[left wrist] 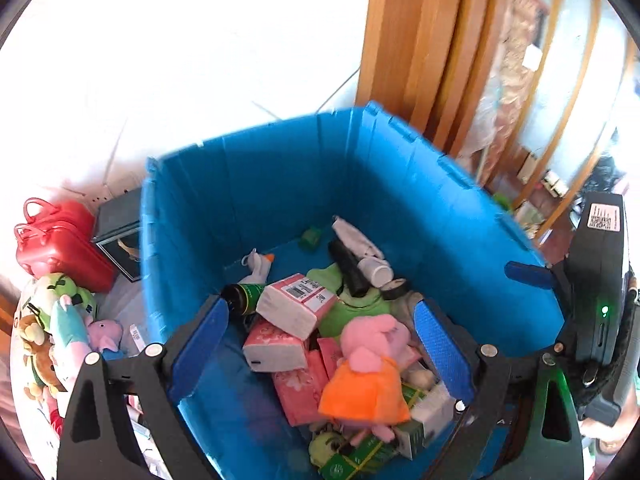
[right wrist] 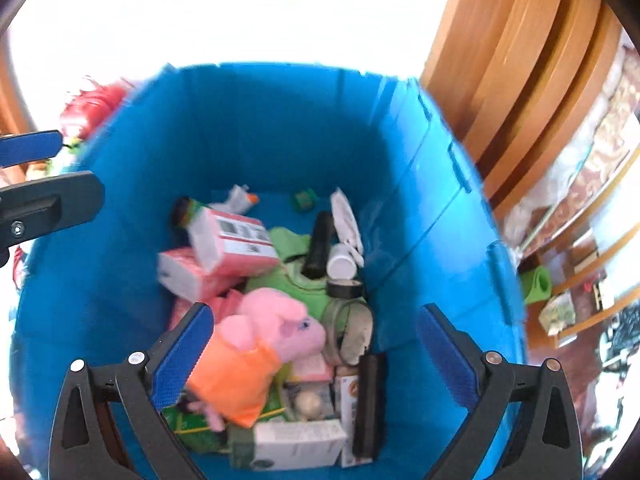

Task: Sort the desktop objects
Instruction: 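Move both tools back over the table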

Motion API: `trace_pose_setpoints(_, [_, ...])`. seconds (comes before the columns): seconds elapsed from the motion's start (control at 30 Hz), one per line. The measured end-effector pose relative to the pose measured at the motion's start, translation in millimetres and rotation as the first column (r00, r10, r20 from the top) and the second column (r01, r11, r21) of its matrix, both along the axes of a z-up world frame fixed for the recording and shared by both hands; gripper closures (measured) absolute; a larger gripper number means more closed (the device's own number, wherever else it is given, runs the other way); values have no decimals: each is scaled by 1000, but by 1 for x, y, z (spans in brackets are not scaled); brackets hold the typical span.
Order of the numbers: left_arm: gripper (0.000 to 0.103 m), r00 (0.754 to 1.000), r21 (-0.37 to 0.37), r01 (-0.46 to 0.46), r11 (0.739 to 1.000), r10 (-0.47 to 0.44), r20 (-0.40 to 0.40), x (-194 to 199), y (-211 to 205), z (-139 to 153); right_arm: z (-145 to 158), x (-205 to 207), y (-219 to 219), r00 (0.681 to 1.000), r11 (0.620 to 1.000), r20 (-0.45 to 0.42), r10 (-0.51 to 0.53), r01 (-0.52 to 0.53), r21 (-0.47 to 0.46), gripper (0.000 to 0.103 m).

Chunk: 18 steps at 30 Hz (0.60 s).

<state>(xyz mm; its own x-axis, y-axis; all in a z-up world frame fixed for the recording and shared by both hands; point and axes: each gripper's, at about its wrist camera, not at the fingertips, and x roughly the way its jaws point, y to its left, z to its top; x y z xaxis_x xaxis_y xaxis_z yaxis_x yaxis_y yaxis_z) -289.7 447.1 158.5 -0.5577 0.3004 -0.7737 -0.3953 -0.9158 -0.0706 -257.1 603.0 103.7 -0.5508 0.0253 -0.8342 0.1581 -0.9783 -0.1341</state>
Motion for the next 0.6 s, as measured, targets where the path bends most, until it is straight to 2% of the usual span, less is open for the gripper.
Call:
trace_pose_setpoints(0.17, [7,996,36,1,999,2,-85,53,-54,18,35,55,-38,995,998,-90,51,-53,-23,0])
trace_pose_setpoints(0.3, [7,992,64,-58,996,65,-108,80,-111,11,50,95,-73,985,994,-150,86,-95,-56,0])
trace_pose_setpoints(0.43, [7,982,13,-133,991,134,-135,102,-173,-7,59,124,-114,969,989,-220,111,-129,-72,0])
trace_pose_setpoints(0.6, [7,954,-72,-247,966,229,-194,129,-256,-34,60,147,-166,949,974,-273,158,-196,-118,0])
